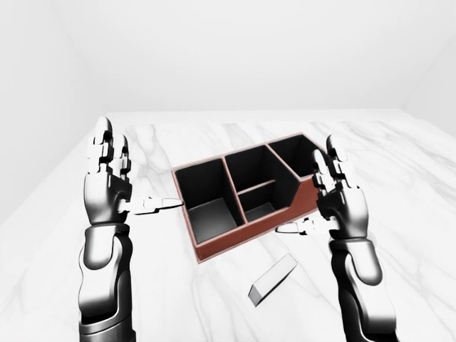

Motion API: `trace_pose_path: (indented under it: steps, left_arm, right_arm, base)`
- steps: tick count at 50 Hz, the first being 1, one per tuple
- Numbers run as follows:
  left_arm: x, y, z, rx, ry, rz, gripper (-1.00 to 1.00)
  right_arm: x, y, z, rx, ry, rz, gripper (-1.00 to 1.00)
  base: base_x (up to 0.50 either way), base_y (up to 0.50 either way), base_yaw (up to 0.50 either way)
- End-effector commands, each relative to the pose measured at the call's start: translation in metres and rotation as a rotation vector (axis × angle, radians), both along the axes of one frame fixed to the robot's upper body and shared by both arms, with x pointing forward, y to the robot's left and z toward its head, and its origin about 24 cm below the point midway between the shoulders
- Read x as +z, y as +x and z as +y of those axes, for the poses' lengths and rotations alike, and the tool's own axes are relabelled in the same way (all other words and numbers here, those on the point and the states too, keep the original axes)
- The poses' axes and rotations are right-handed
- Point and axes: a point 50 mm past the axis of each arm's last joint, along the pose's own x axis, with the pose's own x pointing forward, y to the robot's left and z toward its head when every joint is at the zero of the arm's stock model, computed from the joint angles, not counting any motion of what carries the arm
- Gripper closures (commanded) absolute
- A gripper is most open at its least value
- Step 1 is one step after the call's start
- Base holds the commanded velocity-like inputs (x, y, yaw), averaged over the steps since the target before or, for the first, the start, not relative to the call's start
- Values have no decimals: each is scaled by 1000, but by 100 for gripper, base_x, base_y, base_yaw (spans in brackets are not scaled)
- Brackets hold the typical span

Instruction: Pick up the book and place it in the front compartment of the caddy.

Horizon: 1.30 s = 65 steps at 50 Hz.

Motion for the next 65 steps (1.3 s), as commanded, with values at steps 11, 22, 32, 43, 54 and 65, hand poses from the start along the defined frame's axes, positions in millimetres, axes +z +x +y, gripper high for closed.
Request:
trace_pose_path:
  steps: [11, 22, 32, 43, 54, 65]
  left_arm:
    - [-2, 1, 0, 0, 2, 11, -100]
    - [-1, 2, 2, 5, 2, 10, -100]
    - [-1, 2, 2, 5, 5, 6, -100]
    - [-2, 2, 2, 3, 7, 13, -100]
    - [0, 2, 2, 4, 8, 6, -100]
    - [-2, 3, 2, 4, 9, 13, -100]
  right_arm:
    - [10, -4, 3, -12, -76, -46, -100]
    - [85, -37, 11, -30, -517, -403, -100]
    - [92, -42, 13, -46, -595, -437, -100]
    - [92, -43, 16, -57, -663, -427, -100]
    - [97, -51, 19, -110, -801, -435, -100]
    - [93, -60, 19, -134, -951, -360, -100]
  base:
    - [0, 0, 0]
    - [0, 0, 0]
    - [0, 0, 0]
    - [0, 0, 0]
    - [0, 0, 0]
    - [0, 0, 0]
